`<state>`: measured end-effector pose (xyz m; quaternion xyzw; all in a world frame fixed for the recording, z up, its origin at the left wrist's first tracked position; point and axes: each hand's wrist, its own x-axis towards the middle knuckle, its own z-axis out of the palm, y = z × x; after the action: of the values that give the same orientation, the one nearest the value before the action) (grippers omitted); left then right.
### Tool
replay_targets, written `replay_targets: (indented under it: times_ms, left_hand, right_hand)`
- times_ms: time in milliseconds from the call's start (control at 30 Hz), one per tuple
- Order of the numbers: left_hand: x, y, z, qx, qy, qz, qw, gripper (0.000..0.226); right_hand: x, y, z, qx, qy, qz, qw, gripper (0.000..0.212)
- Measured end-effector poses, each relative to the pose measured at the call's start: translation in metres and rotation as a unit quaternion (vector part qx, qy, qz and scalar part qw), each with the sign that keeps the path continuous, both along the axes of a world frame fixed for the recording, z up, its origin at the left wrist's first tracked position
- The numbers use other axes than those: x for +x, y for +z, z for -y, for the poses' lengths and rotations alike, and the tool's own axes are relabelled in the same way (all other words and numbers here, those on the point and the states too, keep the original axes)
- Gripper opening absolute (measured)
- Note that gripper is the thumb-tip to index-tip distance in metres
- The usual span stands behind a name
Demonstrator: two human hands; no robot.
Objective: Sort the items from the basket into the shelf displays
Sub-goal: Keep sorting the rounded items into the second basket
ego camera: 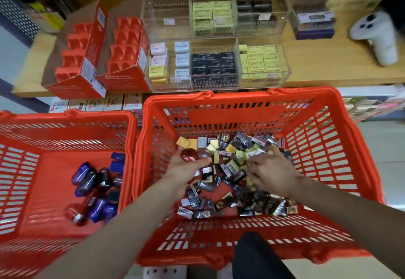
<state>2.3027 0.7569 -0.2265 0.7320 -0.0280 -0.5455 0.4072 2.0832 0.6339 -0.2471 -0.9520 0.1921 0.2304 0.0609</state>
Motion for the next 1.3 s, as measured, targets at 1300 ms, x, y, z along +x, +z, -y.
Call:
replay_targets:
  times_ms: [1300]
  left_hand:
    - [0.011, 0.024, 0.025, -0.072, -0.109, 0.098, 0.987, 0.051]
  right_hand:
    - [0.017, 0.068, -0.014, 0.348, -0.349, 0.160, 0.855, 0.036]
